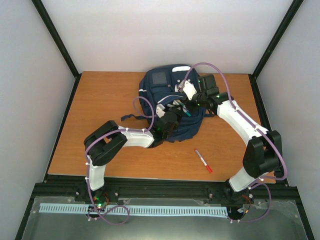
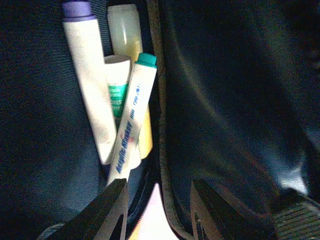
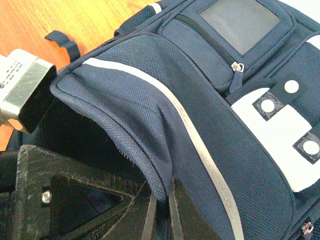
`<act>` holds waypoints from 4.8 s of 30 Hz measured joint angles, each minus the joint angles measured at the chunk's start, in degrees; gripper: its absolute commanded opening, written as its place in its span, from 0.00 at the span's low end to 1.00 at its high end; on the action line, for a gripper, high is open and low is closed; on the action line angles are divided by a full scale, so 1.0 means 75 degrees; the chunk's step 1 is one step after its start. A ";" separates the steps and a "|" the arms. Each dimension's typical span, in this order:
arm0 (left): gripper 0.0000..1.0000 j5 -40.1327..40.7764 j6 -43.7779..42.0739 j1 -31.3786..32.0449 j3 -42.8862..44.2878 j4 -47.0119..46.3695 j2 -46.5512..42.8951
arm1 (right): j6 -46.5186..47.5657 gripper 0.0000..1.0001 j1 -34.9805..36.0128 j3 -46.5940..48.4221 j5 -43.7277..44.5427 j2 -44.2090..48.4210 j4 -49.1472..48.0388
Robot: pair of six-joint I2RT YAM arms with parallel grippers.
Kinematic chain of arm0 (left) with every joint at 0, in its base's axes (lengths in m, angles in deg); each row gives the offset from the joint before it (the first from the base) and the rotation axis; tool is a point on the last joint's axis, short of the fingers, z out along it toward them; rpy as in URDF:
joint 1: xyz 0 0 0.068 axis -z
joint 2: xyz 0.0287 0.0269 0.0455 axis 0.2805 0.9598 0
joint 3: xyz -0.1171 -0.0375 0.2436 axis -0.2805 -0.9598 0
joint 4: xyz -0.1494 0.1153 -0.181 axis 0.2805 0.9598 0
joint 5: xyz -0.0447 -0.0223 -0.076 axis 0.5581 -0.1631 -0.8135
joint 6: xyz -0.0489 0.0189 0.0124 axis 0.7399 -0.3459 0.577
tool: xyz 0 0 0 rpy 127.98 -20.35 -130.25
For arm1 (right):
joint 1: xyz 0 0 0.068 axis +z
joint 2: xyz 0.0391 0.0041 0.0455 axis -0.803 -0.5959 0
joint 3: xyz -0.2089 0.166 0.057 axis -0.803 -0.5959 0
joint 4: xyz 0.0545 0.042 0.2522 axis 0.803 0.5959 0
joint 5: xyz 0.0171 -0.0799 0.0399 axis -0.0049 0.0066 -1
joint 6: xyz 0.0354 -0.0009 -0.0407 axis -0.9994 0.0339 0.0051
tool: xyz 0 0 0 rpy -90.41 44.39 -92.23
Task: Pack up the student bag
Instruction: Place the stationery in the student bag, then pick up the stationery from the center of the board.
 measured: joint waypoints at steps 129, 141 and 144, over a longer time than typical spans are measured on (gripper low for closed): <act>0.48 -0.0874 -1.3863 -0.1046 0.2451 0.6601 -0.1376 | 0.3115 0.56 0.0306 -0.4660 0.1227 0.1979 0.3552; 0.48 -0.0927 -1.3758 -0.1052 0.2503 0.6703 -0.1355 | 0.2591 0.42 0.0793 -0.4873 0.2154 0.1440 0.2460; 0.48 -0.0953 -1.3749 -0.1052 0.2541 0.6735 -0.1341 | 0.2614 0.34 0.0825 -0.4905 0.2413 0.1443 0.2302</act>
